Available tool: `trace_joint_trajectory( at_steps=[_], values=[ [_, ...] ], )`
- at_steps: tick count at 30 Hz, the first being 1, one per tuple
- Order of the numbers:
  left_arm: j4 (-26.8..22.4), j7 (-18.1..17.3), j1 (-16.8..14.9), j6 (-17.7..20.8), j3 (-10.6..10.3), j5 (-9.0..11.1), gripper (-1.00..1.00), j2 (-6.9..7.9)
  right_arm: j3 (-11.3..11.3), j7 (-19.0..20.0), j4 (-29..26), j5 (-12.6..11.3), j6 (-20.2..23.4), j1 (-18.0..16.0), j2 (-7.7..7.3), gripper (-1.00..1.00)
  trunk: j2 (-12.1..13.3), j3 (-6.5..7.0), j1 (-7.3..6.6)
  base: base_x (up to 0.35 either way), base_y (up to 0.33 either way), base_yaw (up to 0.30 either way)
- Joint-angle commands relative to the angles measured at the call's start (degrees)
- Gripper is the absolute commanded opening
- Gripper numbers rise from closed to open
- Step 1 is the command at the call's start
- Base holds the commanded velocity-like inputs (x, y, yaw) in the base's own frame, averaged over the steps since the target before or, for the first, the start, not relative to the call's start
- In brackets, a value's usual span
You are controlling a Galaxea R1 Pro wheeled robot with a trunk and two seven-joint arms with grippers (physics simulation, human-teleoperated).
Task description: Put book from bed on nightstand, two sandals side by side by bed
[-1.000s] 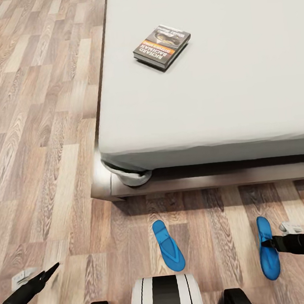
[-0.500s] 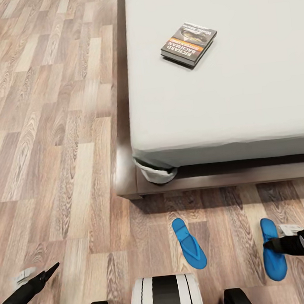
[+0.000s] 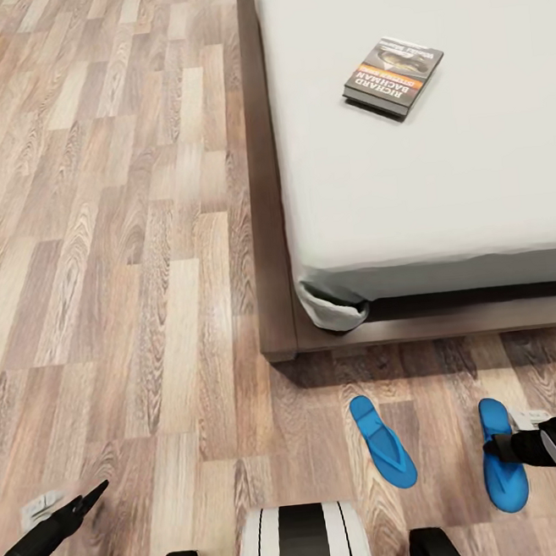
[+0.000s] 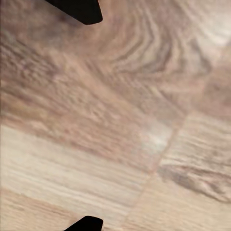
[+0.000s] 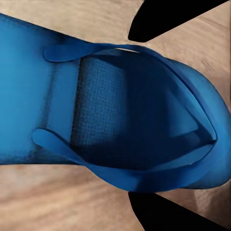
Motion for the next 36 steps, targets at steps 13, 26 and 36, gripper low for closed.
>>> trace_joint_trajectory(
  at_steps=[13, 26, 36],
  values=[
    [0.11, -0.03, -0.05, -0.03, -0.03, 0.08, 1.0, -0.08, -0.19, 0.34, -0.09, -0.41, -5.43, 0.0, -0.1, -1.0, -0.01, -0.03, -0.01, 0.0, 0.134, 0.0],
    [1.71, 0.01, -0.05, -0.83, -0.1, 0.0, 1.0, -0.17, -0.03, 0.42, 0.52, -0.26, -14.24, 0.09, -0.01, -1.0, -0.01, -0.03, -0.01, 0.0, 0.001, 0.0],
    [1.78, 0.01, -0.05, -0.95, -0.1, 0.0, 1.0, -0.17, -0.01, 0.33, 0.52, -0.22, -14.35, 0.09, 0.32, -1.0, -0.01, -0.03, -0.01, 0.055, 0.168, 0.0]
  ],
)
